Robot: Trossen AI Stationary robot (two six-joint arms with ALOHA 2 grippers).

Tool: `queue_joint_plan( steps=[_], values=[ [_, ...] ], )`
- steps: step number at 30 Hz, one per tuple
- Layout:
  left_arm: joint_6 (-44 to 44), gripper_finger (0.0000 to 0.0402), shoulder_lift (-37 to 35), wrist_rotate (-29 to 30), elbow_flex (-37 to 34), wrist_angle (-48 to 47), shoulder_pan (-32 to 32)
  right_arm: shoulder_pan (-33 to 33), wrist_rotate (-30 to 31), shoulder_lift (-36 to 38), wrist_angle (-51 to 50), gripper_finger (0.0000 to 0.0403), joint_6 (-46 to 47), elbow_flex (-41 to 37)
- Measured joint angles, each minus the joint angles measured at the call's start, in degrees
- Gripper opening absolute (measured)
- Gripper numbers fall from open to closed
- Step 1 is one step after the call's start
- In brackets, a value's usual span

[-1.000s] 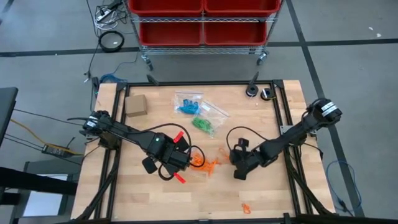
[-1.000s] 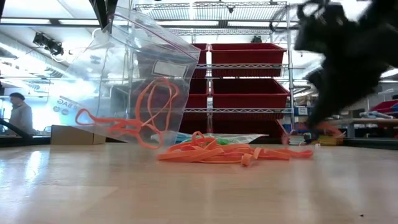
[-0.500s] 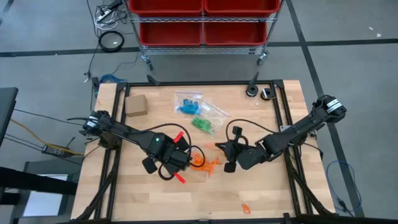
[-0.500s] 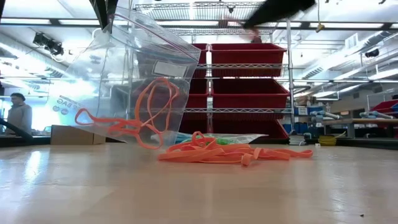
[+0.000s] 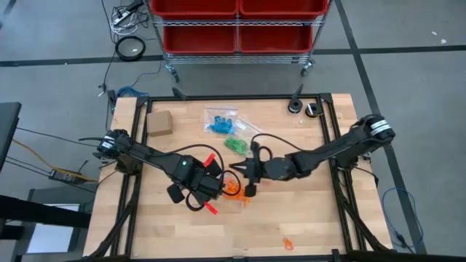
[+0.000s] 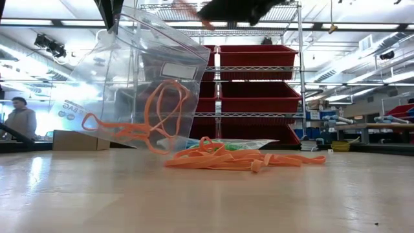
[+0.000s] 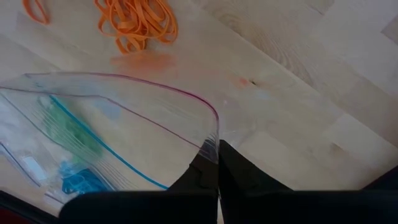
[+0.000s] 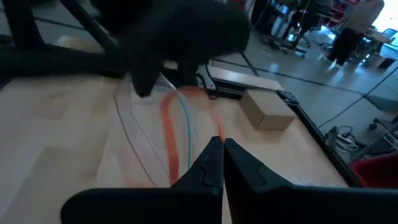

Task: Sort rubber bands
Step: Put the orange rubber band into the transparent zip bag

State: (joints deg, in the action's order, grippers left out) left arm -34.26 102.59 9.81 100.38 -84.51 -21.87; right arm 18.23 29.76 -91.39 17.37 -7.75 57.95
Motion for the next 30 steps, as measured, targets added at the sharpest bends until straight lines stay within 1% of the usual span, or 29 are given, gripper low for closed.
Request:
queue_joint_plan(
  steps=[4,8,10,12,18,20,23,27,30],
  values=[
    [0.0,0.0000,0.0,0.0,0.0,0.2,0.0,-1.5,-3.0,-2.6,3.8,0.0000,0.2,0.0],
    [-0.3,0.0000,0.0,0.0,0.0,0.6,0.0,-2.6,-5.2,-4.5,3.7,0.0000,1.6,0.4],
    [-0.7,0.0000,0.0,0.0,0.0,0.9,0.0,-3.0,-8.7,-5.6,3.8,0.0000,2.9,1.4],
    [-1.2,0.0000,0.0,0.0,0.0,1.0,0.0,-3.1,-10.6,-6.7,3.3,0.0000,3.2,2.3],
    [-1.3,0.0000,0.0,0.0,0.0,1.0,0.0,-2.9,-12.2,-8.6,-4.2,0.0000,5.1,5.9],
    [-1.2,0.0000,0.0,0.0,0.0,0.8,0.0,-2.9,-12.3,-8.6,-6.9,0.0006,5.5,6.4],
    [-1.0,0.0000,0.0,0.0,0.0,0.9,0.0,-2.0,-9.4,-8.2,-7.8,0.0034,5.5,6.7],
    [-0.6,0.0000,0.0,0.0,0.1,1.0,-0.1,-0.8,-7.6,-6.3,-8.8,0.0097,5.6,6.7],
    [-0.3,0.0000,0.0,0.0,0.1,1.0,0.0,0.7,-2.8,-4.2,-11.4,0.0142,6.1,6.7]
  ],
)
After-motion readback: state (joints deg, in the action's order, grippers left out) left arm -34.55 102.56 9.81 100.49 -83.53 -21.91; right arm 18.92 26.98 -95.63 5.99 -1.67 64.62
